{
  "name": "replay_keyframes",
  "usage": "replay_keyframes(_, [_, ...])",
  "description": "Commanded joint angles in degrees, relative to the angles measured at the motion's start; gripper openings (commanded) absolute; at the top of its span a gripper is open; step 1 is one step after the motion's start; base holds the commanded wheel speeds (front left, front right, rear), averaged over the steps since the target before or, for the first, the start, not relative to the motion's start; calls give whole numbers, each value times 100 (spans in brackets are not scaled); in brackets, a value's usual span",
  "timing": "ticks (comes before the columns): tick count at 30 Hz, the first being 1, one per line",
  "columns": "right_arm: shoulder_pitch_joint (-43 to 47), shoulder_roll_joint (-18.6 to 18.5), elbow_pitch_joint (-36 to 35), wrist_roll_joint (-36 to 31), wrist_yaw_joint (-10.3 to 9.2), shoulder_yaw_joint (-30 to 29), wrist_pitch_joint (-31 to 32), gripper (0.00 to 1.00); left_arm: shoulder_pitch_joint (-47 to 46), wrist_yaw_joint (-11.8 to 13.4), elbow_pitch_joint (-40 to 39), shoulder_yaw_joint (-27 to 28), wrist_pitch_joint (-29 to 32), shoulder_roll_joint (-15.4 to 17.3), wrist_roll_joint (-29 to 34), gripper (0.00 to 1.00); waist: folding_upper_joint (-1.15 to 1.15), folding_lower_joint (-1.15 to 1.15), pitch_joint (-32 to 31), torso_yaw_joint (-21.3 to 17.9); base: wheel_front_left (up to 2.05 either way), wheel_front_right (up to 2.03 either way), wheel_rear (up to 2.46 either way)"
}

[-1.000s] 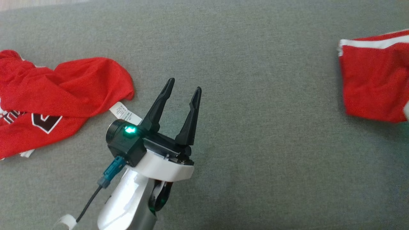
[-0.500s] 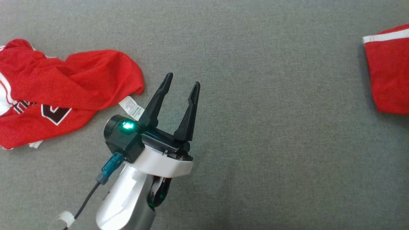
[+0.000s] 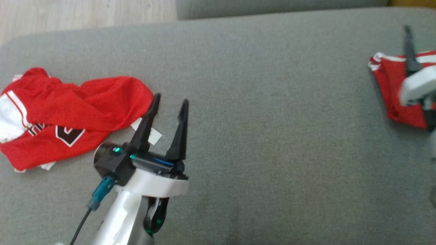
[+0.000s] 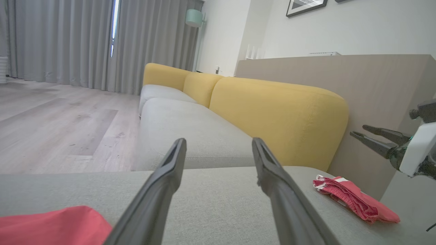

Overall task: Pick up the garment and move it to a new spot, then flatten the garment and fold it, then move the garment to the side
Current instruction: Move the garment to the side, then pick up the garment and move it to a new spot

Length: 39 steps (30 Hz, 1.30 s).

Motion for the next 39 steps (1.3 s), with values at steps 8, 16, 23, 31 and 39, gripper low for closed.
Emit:
replay_keyframes(8, [914,1105,-1690,1031,37,33,-186,100,482,9,-260,699,-28,37,113,100,0,1,-689,-40,0,0,0])
replay_keyframes(16, [2507,1761,-2688,1282,37,22,-235,100,1027,9,-241,947,-28,37,98,100,0,1,-890,21,0,0,0])
replay_keyframes(23, [3691,1816,-3156,1658,37,26,-245,100,1344,9,-175,1045,-28,37,11,100,0,1,-1037,72,0,0,0])
replay_keyframes(31, [4000,1818,-3440,1722,37,144,-246,100,1483,9,-306,1143,-28,37,2,100,0,1,-1041,58,0,0,0])
replay_keyframes(39, [3967,1818,-3529,1721,37,149,-246,100,1470,9,-372,1156,-28,37,14,100,0,1,-1013,41,0,0,0])
